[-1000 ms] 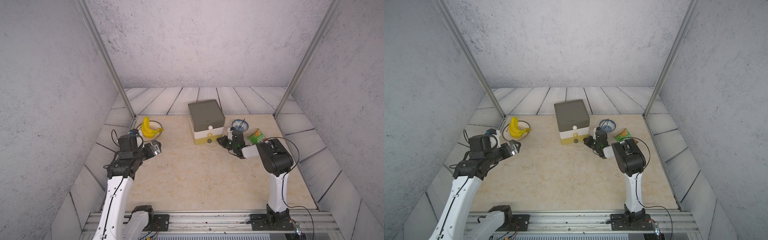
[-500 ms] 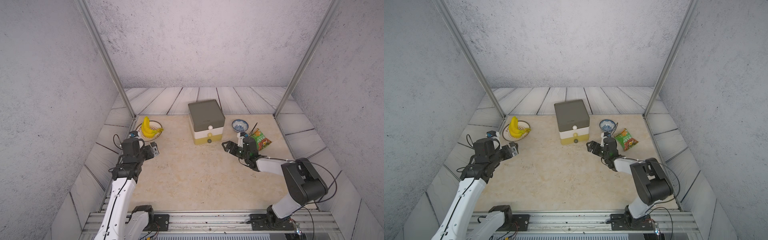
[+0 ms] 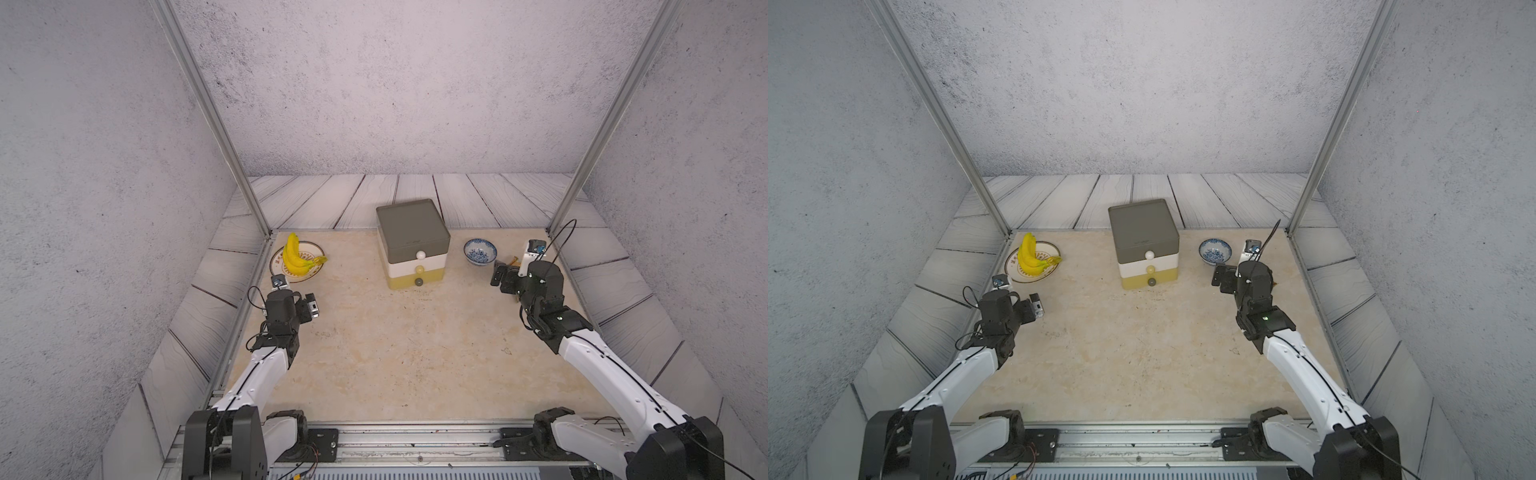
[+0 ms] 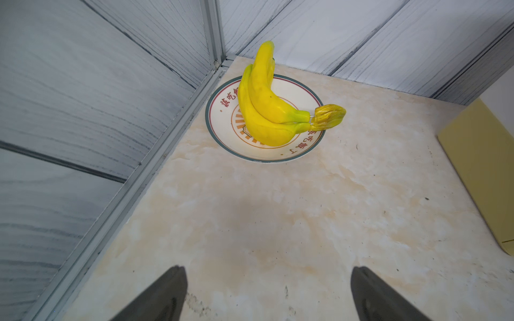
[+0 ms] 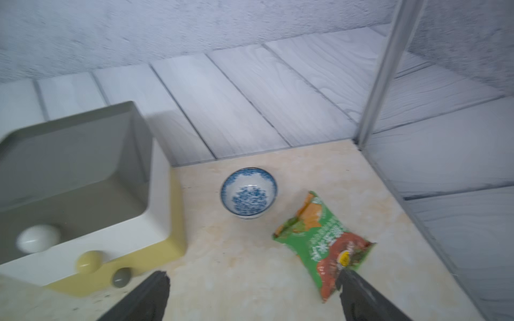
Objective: Place the brooch boxes into the drawer by color
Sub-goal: Reset both arms
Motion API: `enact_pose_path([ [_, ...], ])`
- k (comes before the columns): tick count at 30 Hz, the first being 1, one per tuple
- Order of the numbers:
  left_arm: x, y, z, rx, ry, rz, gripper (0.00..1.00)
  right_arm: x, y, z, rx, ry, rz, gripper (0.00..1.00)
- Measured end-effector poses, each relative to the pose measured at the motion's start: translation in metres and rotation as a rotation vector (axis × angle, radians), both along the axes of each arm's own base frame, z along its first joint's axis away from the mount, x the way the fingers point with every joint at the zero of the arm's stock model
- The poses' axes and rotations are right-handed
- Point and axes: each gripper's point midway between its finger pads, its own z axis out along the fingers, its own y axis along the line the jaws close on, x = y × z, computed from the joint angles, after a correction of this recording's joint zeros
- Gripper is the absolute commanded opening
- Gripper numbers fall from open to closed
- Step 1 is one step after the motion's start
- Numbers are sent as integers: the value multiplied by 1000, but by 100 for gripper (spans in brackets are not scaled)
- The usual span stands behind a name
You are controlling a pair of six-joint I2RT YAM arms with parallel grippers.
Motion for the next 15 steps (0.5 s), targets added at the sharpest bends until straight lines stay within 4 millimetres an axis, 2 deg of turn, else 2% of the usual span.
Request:
enact_pose_path([
  [3, 9, 0, -11, 26, -9, -15, 98, 4, -24, -38, -120, 56, -58, 100],
  [7, 19, -1, -18, 47, -42, -35, 98, 0, -36, -115, -204, 213, -61, 100],
  [9, 24, -1, -22, 53, -53, -43, 98, -4, -44, -140, -216, 253, -70, 100],
  [12, 32, -4, -29, 54, -66, -61, 98, -7, -55, -156, -207, 235, -88, 100],
  [15, 35, -6, -36, 53, -72, -76, 98, -5, -62, -163, -174, 189, -97, 100],
])
